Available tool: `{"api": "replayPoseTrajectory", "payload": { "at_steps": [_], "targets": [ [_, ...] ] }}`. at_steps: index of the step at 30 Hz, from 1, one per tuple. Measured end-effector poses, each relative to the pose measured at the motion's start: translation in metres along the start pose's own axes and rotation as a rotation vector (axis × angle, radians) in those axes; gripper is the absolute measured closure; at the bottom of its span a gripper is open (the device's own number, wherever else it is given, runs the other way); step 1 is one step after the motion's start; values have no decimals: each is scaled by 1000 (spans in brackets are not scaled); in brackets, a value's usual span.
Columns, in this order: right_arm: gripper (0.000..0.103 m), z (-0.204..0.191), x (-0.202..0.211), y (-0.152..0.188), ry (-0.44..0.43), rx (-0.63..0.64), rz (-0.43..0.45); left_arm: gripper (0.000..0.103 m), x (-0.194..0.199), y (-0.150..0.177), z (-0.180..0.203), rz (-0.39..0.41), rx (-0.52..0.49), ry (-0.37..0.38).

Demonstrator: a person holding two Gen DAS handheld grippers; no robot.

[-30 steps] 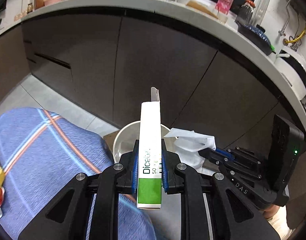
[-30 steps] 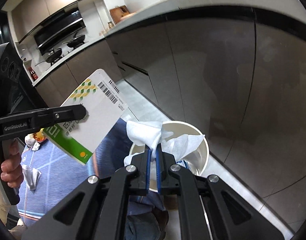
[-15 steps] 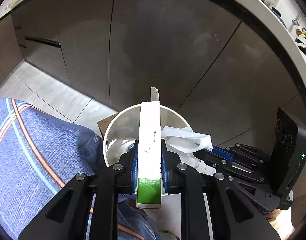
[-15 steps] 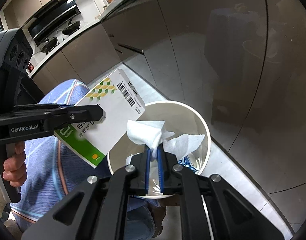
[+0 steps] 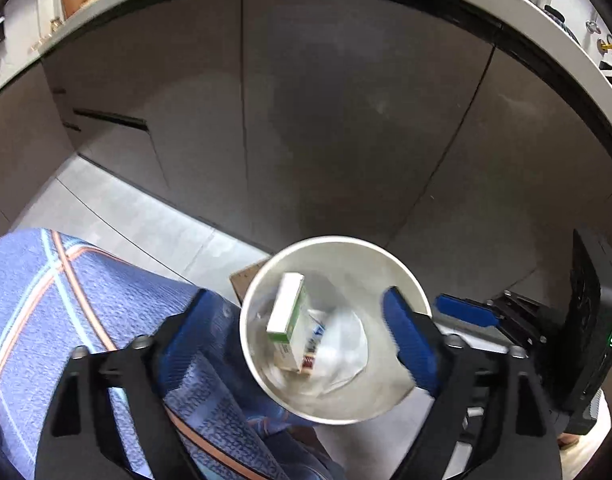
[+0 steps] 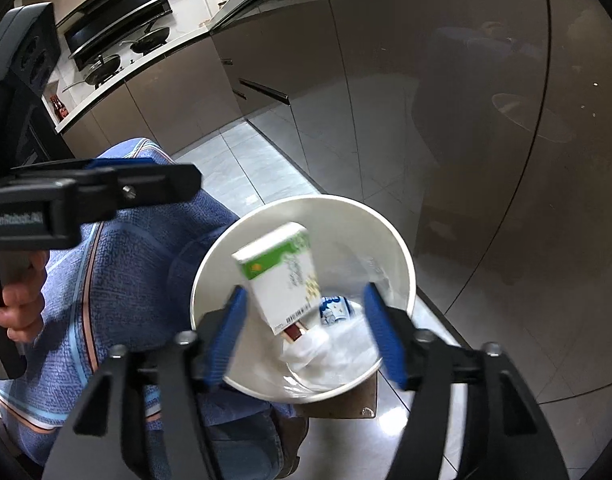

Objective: Collect trash
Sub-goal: 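Open both tools to drop the box and tissue into the bin, then move both tools back over the table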

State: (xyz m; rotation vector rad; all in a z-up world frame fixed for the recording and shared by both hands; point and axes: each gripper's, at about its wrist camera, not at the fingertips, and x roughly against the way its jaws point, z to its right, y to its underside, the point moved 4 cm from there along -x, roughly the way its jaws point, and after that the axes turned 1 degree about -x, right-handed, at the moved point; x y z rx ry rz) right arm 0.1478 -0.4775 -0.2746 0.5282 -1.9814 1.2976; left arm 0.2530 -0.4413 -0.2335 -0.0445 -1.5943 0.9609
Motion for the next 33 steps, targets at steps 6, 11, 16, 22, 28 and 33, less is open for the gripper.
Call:
{"api": "replayPoseTrajectory", "payload": {
  "at_steps": [6, 11, 16, 22, 28, 33],
  "targets": [
    [3, -7, 11, -1, -5, 12, 28, 9, 18, 1, -3, 28, 18, -29],
    [3, -15, 22, -2, -5, 36, 37, 9, 41, 5, -10, 44, 63, -42],
    [3, -27, 44, -5, -15, 49, 61, 9, 76, 4, -18, 79, 97, -61],
    [3, -54, 79, -14, -36, 90, 110, 9, 136, 16, -26, 137, 151, -114],
    [3, -89, 110, -18, -97, 111, 118, 9, 197, 46, -48, 186, 255, -167],
    [3, -125, 128, -15, -147, 157, 128, 9, 246, 80, -67, 209, 330, -231]
  ]
}}
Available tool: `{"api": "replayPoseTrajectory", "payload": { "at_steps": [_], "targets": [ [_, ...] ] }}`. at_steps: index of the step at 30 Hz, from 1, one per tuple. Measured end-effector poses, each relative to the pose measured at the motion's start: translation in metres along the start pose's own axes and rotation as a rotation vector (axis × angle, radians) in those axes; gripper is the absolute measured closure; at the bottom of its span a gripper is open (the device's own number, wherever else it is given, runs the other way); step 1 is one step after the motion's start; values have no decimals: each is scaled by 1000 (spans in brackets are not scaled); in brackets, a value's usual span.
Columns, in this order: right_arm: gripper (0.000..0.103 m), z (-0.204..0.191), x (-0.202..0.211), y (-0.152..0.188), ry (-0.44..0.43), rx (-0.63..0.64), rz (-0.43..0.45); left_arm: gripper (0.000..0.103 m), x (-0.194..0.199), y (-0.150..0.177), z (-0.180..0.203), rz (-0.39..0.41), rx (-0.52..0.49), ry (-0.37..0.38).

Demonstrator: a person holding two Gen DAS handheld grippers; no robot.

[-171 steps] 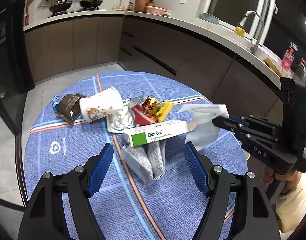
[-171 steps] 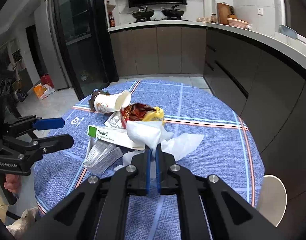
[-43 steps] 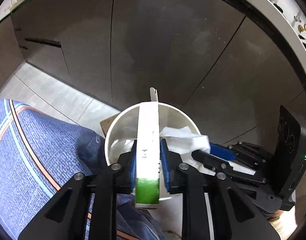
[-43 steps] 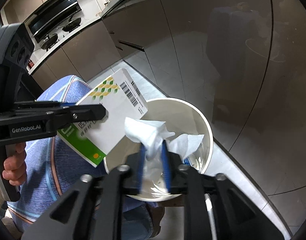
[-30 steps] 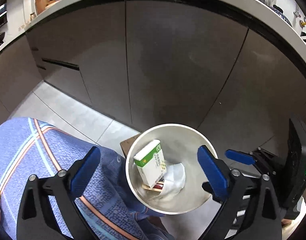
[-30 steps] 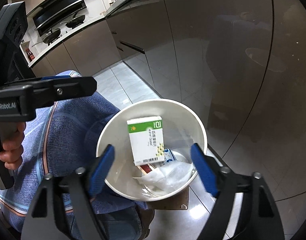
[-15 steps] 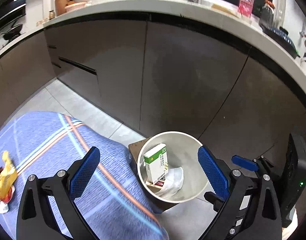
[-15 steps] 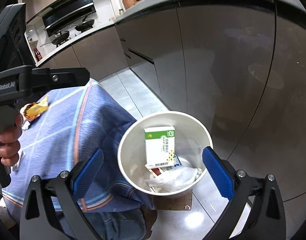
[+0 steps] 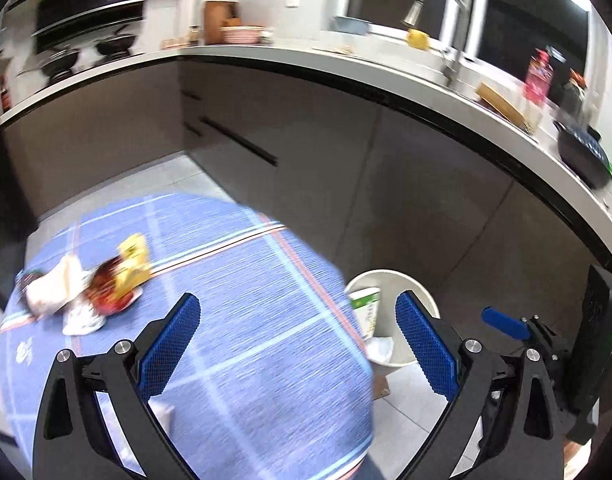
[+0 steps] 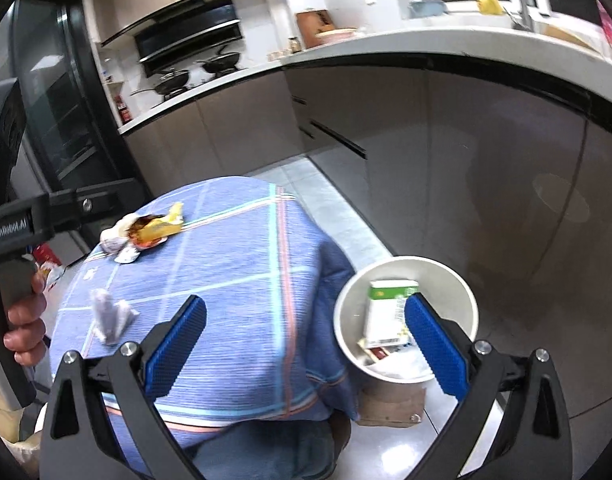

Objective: Collect trash
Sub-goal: 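Move both tools back over the table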

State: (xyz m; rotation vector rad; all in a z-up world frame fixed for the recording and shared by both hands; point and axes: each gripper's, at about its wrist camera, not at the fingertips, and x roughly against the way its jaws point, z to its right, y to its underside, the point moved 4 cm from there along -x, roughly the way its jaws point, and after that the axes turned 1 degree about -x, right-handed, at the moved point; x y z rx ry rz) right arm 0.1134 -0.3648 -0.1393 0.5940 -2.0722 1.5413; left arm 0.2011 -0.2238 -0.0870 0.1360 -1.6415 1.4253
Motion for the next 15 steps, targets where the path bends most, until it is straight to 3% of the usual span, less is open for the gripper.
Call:
{"api": "replayPoseTrajectory", "payload": {
  "at_steps": [15],
  "targets": [
    [3, -129, -7, 7, -202, 143, -58, 9, 86, 80, -147, 2, 254, -183]
  ]
}}
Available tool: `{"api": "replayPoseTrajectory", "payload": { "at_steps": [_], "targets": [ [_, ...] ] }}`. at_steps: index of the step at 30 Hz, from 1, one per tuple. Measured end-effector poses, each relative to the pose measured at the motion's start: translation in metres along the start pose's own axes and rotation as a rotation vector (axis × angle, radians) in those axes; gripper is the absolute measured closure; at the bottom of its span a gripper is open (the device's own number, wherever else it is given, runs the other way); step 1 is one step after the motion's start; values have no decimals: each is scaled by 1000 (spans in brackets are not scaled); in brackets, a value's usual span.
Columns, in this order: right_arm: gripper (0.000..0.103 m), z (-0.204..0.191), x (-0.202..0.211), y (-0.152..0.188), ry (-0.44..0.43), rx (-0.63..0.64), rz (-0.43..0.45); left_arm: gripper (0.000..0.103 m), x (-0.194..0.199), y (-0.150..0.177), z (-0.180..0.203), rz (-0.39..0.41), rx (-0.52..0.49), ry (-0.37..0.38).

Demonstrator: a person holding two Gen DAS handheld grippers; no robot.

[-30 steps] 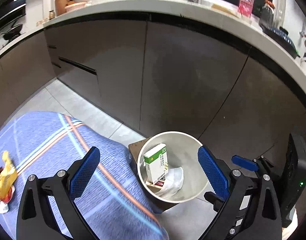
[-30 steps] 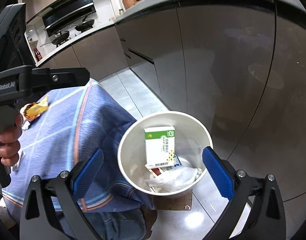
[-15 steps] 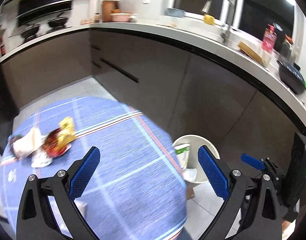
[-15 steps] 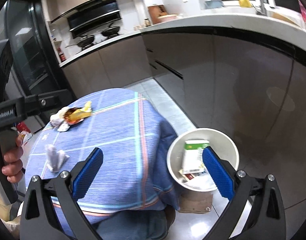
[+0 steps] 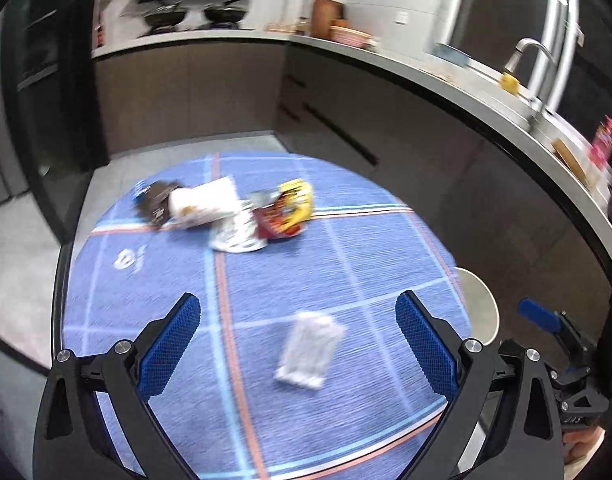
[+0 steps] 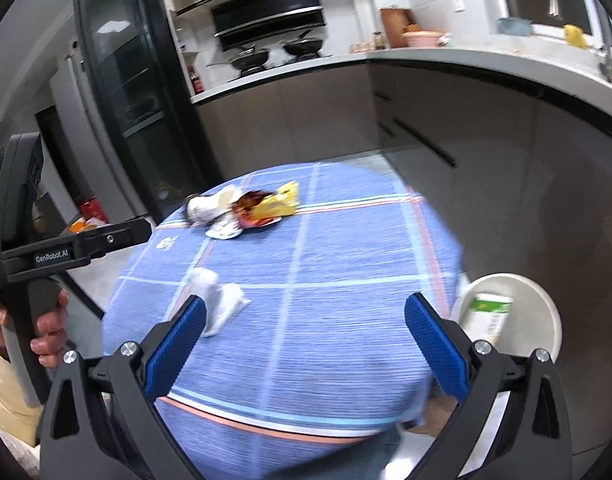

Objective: Collect trash
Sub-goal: 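Move both tools back over the table, then grasp the folded paper leaflet with the right tool and lift it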

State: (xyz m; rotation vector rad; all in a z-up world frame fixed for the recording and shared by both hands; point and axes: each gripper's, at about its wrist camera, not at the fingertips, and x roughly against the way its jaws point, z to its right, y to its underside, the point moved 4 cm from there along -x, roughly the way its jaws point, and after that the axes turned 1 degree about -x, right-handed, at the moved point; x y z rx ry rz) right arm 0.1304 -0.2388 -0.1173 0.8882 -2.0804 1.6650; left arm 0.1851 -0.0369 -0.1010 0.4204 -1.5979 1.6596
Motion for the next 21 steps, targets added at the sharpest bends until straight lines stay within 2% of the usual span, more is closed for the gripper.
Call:
{"api": "replayPoseTrajectory", "payload": {
  "at_steps": [7, 12, 16, 21],
  "targets": [
    [3, -54, -33, 10, -112, -3, -78, 9, 13, 15, -45, 9, 73, -26],
    [4, -76, -48, 12, -100, -23, -89, 9, 18, 23, -66, 15, 116, -19],
    [24, -88, -69, 20, -86, -55, -131, 9, 17, 28, -77, 12, 133, -15],
    [37, -97, -94, 29, -52, -57, -175, 9, 18, 32, -85, 14, 138, -11]
  ]
}}
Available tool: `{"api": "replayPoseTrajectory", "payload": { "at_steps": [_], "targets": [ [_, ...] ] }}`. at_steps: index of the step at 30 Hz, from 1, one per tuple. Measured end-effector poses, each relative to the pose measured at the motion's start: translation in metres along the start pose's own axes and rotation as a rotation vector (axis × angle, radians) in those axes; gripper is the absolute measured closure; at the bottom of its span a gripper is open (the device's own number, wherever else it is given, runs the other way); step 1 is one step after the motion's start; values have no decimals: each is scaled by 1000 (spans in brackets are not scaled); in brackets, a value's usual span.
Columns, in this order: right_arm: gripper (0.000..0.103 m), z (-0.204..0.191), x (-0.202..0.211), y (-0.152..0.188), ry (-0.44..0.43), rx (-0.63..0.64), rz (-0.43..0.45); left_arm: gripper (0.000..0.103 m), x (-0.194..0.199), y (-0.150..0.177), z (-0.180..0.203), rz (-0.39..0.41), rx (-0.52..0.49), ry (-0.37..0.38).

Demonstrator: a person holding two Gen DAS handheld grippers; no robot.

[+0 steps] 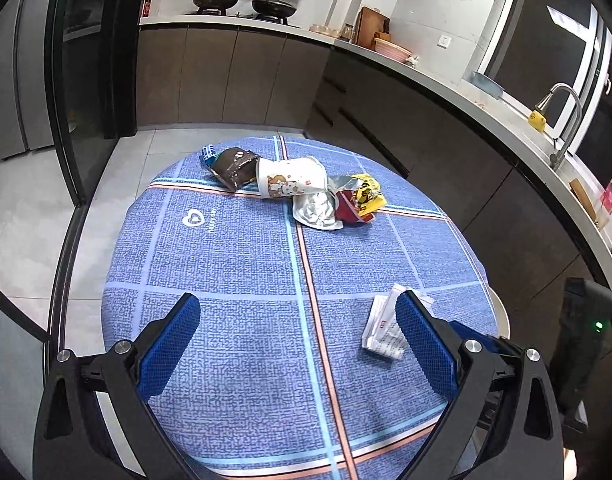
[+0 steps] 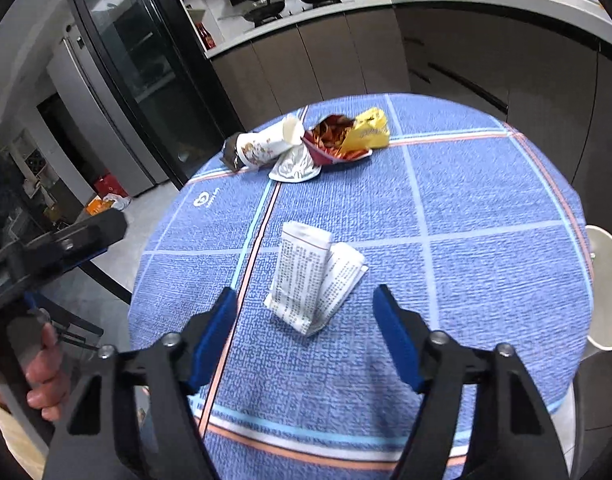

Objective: Collect trash
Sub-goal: 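Grasp the folded paper leaflet with the right tool and lift it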

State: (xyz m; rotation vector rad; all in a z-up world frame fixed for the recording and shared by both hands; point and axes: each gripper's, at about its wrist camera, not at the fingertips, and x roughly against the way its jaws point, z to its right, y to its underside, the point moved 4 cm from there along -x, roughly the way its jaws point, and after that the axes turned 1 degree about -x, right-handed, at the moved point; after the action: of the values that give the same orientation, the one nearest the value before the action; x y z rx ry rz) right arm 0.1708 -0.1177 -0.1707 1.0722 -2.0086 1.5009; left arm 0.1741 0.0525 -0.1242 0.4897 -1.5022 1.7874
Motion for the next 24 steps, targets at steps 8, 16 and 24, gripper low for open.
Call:
{"api": "replayPoseTrajectory", "payload": {
  "at_steps": [8, 16, 24],
  "targets": [
    [50, -12, -38, -3, 76, 12, -31, 9, -4, -7, -12, 12, 40, 15],
    [79, -12, -51, -3, 82, 50, -46, 9, -27, -21, -14, 9, 0, -6],
    [80, 5, -34, -22, 92, 36, 13, 9, -73, -62, -11, 7, -55, -25]
  ]
}}
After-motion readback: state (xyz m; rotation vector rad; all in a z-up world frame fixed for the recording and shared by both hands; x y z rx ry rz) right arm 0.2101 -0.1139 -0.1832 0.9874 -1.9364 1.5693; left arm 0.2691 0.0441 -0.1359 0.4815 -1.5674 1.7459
